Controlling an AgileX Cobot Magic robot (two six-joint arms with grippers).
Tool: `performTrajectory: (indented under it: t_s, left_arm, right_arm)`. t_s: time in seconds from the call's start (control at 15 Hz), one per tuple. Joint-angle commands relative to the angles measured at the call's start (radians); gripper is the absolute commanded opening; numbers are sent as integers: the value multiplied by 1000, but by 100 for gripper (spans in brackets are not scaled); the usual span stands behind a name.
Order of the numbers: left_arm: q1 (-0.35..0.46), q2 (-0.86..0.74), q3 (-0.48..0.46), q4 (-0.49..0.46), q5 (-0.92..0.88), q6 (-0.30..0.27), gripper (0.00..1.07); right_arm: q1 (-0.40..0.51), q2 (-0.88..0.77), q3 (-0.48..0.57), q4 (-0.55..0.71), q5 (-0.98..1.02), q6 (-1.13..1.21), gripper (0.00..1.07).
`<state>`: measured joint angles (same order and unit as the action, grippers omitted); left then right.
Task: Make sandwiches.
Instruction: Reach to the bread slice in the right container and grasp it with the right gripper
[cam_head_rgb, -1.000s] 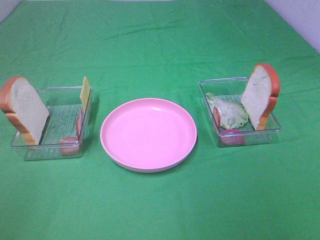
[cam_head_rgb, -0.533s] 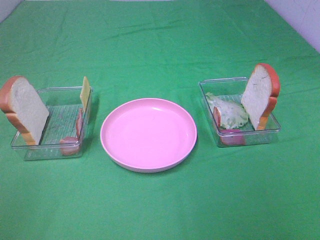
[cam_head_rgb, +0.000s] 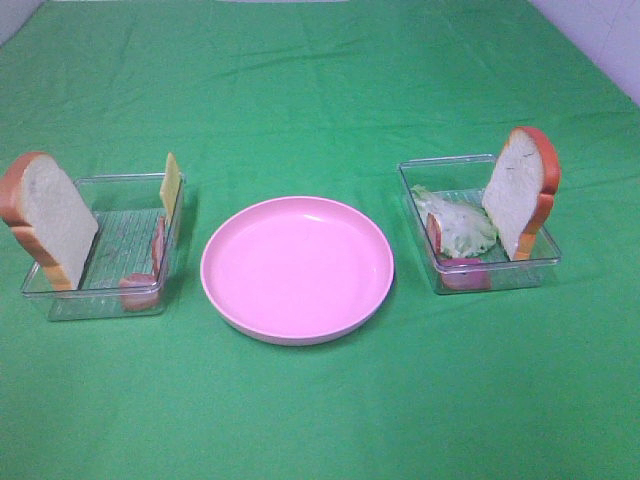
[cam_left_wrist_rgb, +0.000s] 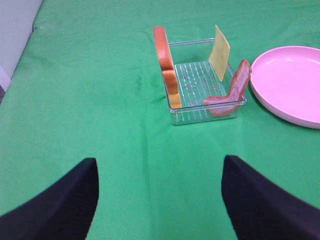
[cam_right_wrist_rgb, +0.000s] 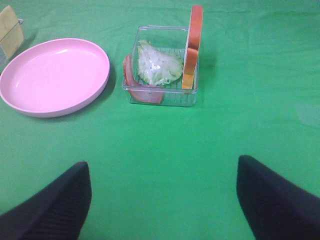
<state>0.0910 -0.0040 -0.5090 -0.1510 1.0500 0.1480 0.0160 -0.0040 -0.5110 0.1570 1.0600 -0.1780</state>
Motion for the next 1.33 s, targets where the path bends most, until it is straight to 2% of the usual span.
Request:
performTrajectory:
  t_s: [0.07, 0.13, 0.2, 0.27, 0.33, 0.47, 0.53, 0.6, 0.67, 0.73, 0.8, 1.13, 1.27, 1.33]
  left_arm:
    - [5, -20, 4, -3, -8, -1, 67]
    - [5, -20, 4, -3, -8, -1, 67]
    - [5, -20, 4, -3, -8, -1, 67]
    - [5, -20, 4, -3, -8, -1, 67]
    - [5, -20, 4, -3, -8, -1, 67]
    - [5, -20, 4, -3, -8, -1, 67]
    - [5, -20, 4, -3, -8, -1, 67]
    - [5, -20, 4, -3, -8, -1, 67]
    - [5, -20, 4, -3, -8, -1, 67]
    - [5, -20, 4, -3, -8, -1, 67]
    - [5, -20, 4, -3, -8, -1, 67]
    - [5, -20, 4, -3, -8, -1, 67]
    - [5, -20, 4, -3, -8, -1, 67]
    - [5, -20, 4, -3, -8, -1, 67]
  right_arm:
    - [-4, 53, -40, -4, -121, 34, 73]
    - [-4, 53, -40, -4, -121, 34, 73]
    - [-4, 183, -83, -4, -187, 34, 71]
    - [-4, 183, -83, -4, -187, 34, 71]
    - [-4, 266, -116, -4, -196, 35, 71]
    - [-4, 613, -251, 1, -195, 49, 71]
    - [-4, 667, -275, 1, -193, 51, 71]
    - [-4, 872, -378, 11, -186, 62, 71]
    - [-4, 872, -378, 11, -186, 62, 71]
    - [-4, 961, -429, 27, -179, 78, 71]
    - [-4, 1093, -513, 49, -141, 88, 71]
    - [-4, 1534, -804, 25, -69, 92, 71]
    - [-4, 1566, -831, 25, -64, 92, 71]
    - [-4, 1657, -912, 26, -40, 76, 71]
